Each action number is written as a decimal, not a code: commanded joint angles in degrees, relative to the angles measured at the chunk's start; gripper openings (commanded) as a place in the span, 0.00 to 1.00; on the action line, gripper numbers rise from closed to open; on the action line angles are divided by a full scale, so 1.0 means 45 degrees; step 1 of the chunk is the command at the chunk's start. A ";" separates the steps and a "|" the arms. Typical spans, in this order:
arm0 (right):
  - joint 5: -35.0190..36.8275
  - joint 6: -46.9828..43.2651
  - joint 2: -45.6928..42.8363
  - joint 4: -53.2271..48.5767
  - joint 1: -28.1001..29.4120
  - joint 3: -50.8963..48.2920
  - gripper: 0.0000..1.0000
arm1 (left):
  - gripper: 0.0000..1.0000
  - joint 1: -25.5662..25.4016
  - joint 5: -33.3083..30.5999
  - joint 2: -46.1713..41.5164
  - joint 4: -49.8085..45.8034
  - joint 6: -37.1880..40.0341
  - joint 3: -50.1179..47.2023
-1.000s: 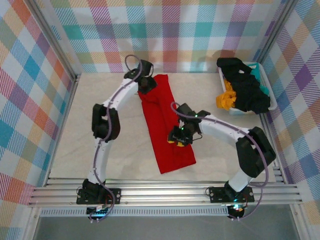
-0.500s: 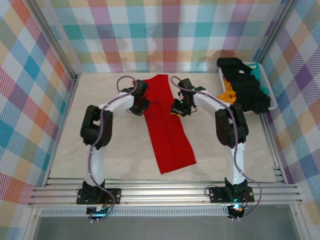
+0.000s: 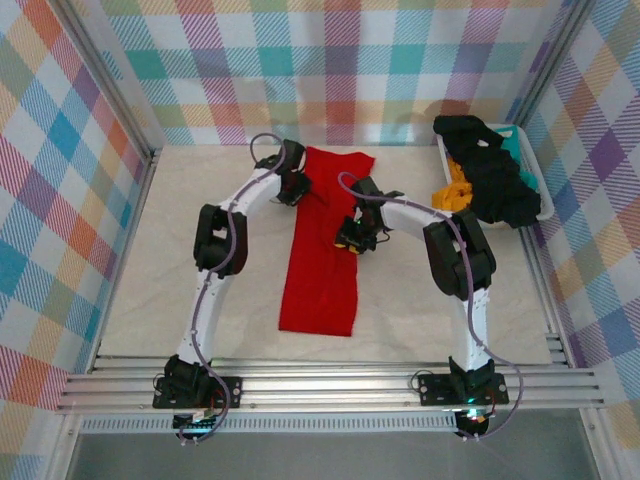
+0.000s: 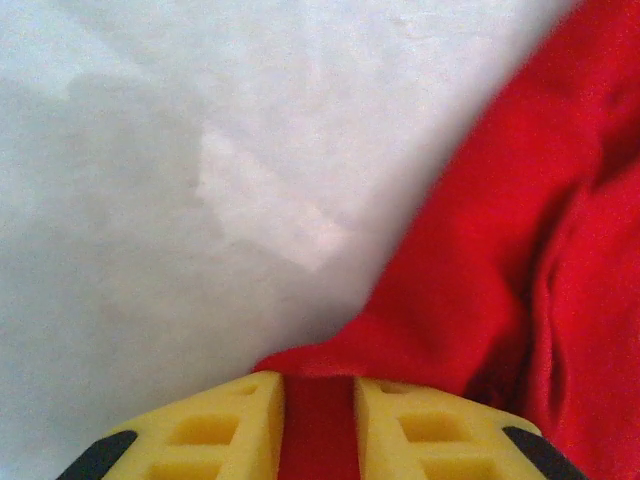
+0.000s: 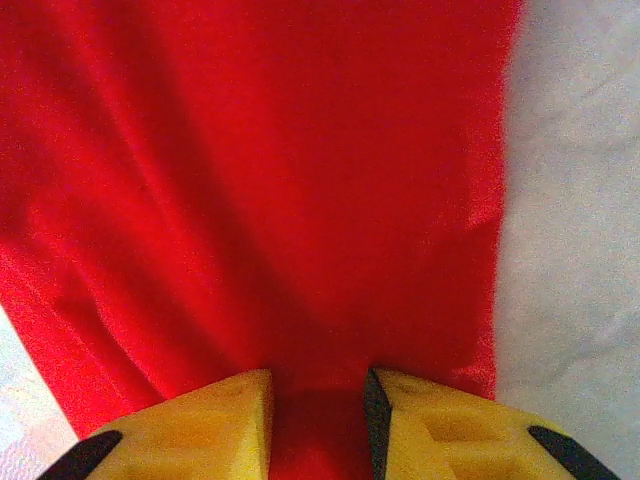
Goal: Fold and stack the t-shirts
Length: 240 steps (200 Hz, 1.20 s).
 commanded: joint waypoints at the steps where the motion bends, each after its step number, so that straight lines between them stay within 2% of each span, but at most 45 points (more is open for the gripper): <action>1: 0.0750 0.0431 0.0195 -0.0940 -0.0140 0.0011 0.32 | 0.24 0.0075 -0.0164 0.0391 -0.1409 0.0448 0.0768; 32: 0.1333 -0.0263 0.0549 -0.1894 -0.0753 0.0931 0.32 | 0.24 0.0290 -0.0329 -0.0809 -0.0633 0.0320 -0.1035; 90: 0.1133 -0.0799 0.1133 -0.2640 -0.1105 0.2270 0.34 | 0.24 0.0438 -0.0409 -0.2532 0.0502 0.0056 -0.4072; 112: 0.0688 -0.1225 0.1682 -0.3247 -0.1083 0.3255 0.34 | 0.24 0.0525 -0.0362 -0.2534 0.0544 0.0201 -0.4016; 132: 0.0629 -0.1355 0.1313 -0.3194 -0.1045 0.3218 0.36 | 0.27 0.0623 -0.0307 -0.2478 0.0198 0.0486 -0.3458; 146: 0.0931 -0.1404 0.0316 -0.2766 -0.0976 0.2465 0.38 | 0.35 0.0580 -0.0715 -0.3134 -0.0005 0.0833 -0.3507; 166: 0.1054 -0.1285 -0.1467 -0.2451 -0.0937 0.0912 0.41 | 0.48 0.0403 -0.1950 -0.5448 -0.0134 0.1417 -0.5004; 182: 0.0900 -0.1034 -0.3088 -0.2247 -0.0608 -0.0961 0.45 | 0.48 0.0334 -0.1698 -0.7480 -0.0684 0.1593 -0.7167; 200: 0.0562 -0.0494 -0.4835 -0.2250 0.0423 -0.3249 0.47 | 0.47 -0.0320 -0.0980 -1.0067 -0.1080 0.1861 -1.0746; 221: 0.0165 0.0822 -0.6730 -0.2149 0.2089 -0.5827 0.49 | 0.45 -0.1874 -0.0071 -1.2433 -0.1697 0.1677 -1.4591; 240: -0.0381 0.1992 -0.7734 -0.1845 0.3306 -0.7288 0.50 | 0.43 -0.3443 0.0911 -1.3942 -0.1176 0.0526 -1.7183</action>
